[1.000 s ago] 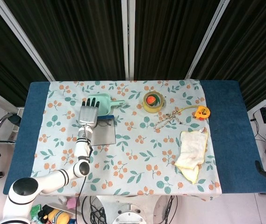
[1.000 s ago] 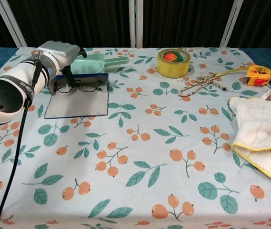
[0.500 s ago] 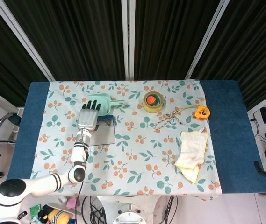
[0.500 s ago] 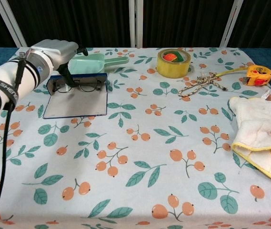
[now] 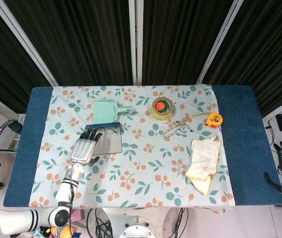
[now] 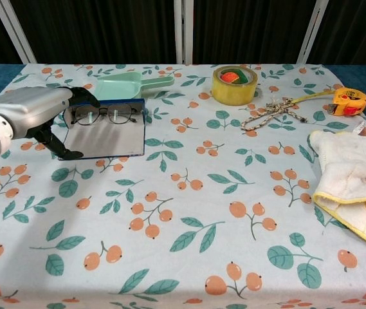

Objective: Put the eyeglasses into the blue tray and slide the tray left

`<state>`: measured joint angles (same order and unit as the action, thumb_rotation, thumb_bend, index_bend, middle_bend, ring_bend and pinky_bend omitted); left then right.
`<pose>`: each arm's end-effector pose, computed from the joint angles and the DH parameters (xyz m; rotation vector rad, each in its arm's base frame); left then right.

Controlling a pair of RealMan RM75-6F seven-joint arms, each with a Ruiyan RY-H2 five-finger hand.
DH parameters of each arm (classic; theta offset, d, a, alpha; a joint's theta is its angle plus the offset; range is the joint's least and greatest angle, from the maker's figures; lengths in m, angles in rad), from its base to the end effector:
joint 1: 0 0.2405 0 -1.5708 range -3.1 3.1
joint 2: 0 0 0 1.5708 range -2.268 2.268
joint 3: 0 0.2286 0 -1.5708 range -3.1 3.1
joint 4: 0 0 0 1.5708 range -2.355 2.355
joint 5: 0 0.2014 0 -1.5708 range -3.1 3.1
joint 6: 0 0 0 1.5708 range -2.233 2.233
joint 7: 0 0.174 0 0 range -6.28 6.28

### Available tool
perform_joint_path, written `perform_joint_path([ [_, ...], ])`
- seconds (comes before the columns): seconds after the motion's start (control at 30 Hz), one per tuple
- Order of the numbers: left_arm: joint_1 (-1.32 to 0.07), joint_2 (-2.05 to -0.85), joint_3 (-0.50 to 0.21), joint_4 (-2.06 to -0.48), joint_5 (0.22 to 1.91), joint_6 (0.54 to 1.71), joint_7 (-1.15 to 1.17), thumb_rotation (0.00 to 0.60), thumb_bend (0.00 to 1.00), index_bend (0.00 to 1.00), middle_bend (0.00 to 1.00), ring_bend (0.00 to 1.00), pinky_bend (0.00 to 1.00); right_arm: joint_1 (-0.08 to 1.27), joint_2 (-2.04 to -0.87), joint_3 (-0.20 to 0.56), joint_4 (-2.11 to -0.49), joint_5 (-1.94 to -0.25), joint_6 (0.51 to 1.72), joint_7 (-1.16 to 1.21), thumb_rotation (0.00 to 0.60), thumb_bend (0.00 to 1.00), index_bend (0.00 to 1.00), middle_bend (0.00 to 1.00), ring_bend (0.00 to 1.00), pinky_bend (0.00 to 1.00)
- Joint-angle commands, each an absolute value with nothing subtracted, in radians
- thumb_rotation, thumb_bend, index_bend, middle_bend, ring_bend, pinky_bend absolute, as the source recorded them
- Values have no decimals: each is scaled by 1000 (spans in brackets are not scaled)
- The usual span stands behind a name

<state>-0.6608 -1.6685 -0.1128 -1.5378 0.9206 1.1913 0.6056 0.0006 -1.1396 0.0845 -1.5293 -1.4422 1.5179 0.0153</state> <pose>-0.1478 0.3142 -0.0374 -1.7103 -0.9845 -0.7627 -0.3169 -0.1896 0.1726 1.2571 -0.8879 0.8229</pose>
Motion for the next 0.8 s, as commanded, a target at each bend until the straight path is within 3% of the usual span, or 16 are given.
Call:
perform_joint_path([
  [0.03,-659,-1676,-117,-1525,907,1173,606,600,186,170,65,54,159,-2,-1136,87,-1529,-1440,1523,17,600,220,0,0,0,0],
  [0.43,-701,-1685,-132,-1463,858,1042,606,600,179,192,64,55,159,-2,-1138,87,-1523,-1428,1511,23,600,220,0,0,0,0],
  [0.8,-708,-1719,-117,-1410,858,1068,661,600,179,256,64,54,159,0,-1141,87,-1518,-1426,1505,23,600,219,0,0,0,0],
])
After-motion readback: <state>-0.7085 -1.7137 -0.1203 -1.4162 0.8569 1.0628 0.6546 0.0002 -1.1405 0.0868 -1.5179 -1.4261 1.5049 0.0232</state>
